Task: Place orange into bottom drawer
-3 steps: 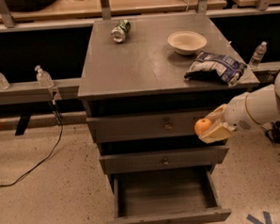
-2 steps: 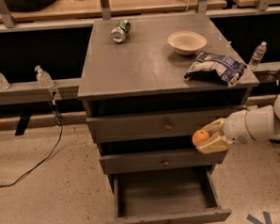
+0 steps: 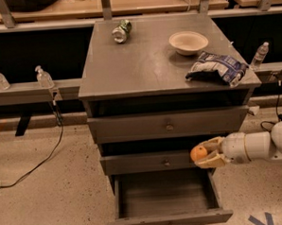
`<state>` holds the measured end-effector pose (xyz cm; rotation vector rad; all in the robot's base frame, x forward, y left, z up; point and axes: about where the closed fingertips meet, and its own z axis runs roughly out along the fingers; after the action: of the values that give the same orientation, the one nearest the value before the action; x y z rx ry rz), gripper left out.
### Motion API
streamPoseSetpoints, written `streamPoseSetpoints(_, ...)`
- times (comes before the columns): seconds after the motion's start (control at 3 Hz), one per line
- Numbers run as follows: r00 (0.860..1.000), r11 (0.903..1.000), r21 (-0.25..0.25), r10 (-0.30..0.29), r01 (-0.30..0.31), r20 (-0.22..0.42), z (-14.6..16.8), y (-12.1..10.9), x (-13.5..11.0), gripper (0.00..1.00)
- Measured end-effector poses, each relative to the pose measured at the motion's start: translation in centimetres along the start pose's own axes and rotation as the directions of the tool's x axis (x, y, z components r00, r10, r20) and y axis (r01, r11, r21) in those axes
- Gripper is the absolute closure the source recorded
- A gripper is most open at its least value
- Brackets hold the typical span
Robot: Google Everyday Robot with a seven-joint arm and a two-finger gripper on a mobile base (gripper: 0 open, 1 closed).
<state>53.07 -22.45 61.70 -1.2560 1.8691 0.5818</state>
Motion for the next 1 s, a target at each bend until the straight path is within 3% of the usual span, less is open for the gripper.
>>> streamPoseSetpoints(0.33,1.0,0.9997,-0.012,-0.022,0.022,-0.02,0.8,-0.1,0.5,1.0)
streamPoseSetpoints(0.67,0.993,0.997,-0.003,-0.076,0.077,0.086,1.6,-1.3,2.9,1.0)
streamPoseSetpoints(1.0,0.977,0.9862,-0.014,-0.161,0.165,0.139,4.6,-2.2,9.4,1.0)
